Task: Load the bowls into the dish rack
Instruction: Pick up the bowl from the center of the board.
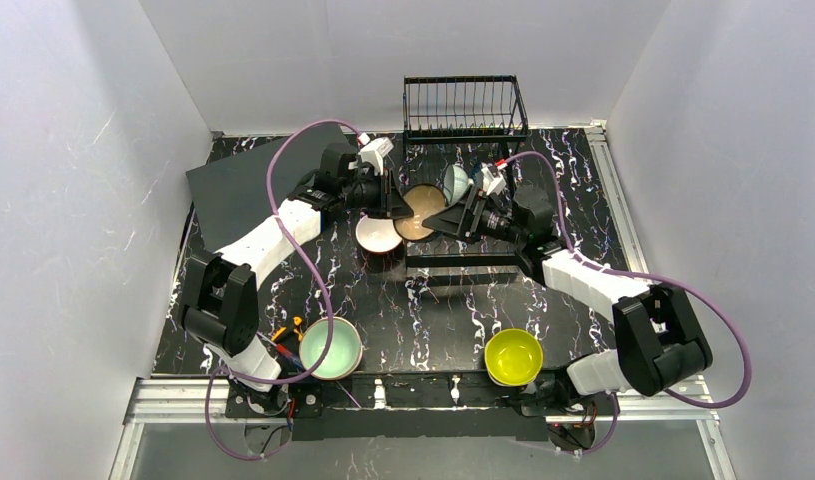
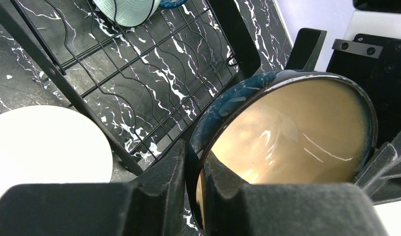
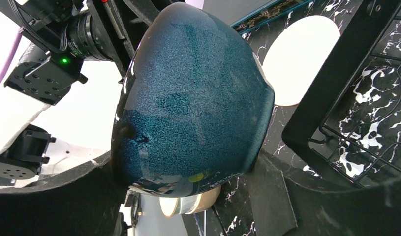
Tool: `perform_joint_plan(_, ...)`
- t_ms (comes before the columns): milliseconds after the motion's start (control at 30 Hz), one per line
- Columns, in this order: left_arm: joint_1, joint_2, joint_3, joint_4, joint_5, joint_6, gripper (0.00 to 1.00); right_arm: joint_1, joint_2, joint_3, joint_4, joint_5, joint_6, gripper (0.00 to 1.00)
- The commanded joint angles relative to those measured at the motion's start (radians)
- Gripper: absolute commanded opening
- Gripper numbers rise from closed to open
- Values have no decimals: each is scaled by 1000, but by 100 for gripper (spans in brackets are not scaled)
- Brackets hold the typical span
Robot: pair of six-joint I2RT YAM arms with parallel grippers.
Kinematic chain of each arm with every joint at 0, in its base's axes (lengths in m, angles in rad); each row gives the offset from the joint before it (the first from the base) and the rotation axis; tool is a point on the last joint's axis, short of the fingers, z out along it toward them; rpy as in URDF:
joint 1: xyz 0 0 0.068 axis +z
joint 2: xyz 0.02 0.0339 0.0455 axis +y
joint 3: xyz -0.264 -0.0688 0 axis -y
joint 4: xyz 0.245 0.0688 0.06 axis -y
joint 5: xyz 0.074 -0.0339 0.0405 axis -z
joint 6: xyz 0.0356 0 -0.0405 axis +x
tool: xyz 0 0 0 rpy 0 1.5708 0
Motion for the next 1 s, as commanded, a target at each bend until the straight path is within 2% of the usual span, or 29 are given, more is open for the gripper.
perform_joint_plan(0,-37,-66,41,-11,97,-27,20,5,-50,81,-17,42,-133,1)
perform_joint_plan(100,-36,-63,41,-11,94,-31,46,4,-66,93,-122,96,-206,1)
perform_joint_plan(167,-36,-63,39,-11,90,-33,60,4,-77,111,-218,147,-262,1)
perform_joint_plan(267,-36,-58,39,-10,86,-41,69,3,-90,137,-339,225,-325,1)
perform_joint_plan(633,-36,-82,37,-58,-8,-19,80,-5,-74,188,-457,400,-408,1)
perform_joint_plan(967,-36,-112,48,-128,-146,10,81,-4,-1,228,-453,479,-476,1)
